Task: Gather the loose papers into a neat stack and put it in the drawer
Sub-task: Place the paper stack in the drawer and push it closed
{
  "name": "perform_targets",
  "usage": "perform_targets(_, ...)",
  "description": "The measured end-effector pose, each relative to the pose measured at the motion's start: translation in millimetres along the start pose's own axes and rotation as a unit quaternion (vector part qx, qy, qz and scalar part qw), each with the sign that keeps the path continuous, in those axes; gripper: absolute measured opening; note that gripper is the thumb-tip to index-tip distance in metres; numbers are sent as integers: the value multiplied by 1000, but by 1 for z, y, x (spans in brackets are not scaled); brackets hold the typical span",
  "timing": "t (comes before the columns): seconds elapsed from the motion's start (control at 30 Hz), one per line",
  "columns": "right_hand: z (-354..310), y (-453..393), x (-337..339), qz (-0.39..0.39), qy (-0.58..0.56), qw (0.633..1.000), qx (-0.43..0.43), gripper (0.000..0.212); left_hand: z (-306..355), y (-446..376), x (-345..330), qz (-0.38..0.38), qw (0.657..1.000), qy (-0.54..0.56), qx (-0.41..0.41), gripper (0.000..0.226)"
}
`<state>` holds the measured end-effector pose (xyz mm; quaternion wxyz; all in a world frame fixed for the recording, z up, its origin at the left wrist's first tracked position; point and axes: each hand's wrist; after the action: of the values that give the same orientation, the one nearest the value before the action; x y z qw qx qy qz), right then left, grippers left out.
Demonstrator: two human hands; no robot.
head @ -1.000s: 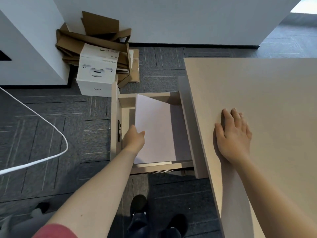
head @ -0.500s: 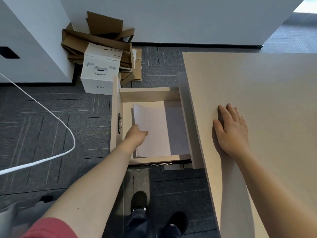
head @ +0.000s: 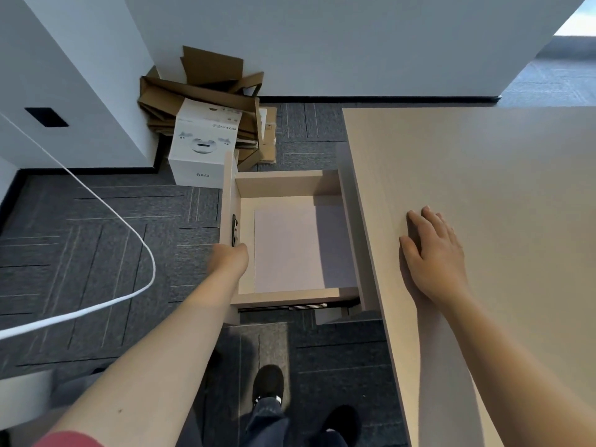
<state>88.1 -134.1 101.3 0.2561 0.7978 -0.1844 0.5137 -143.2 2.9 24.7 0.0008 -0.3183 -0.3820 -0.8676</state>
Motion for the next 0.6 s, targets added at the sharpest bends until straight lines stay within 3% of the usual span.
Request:
perform_targets(0.2, 8, 7, 2, 1, 11, 1000, 1, 51, 6, 8, -11, -59, 997, 41, -15, 55)
perform_targets(0.37, 18, 10, 7, -5, 1, 1000, 17, 52, 14, 25, -33, -175, 983, 39, -41, 50)
perform_targets(0.6, 22, 10, 9, -16, 9, 999, 35, 53, 27, 49, -77, -306, 948, 92, -5, 48)
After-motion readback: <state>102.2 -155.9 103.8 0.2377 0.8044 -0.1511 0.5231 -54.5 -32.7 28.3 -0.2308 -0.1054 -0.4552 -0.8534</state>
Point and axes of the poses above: each hand's wrist, its own y-axis away from the middle knuckle, its own x-axis out of the back of the hand, z = x × y, and after that the axes turned 1 degree about -x, right-handed
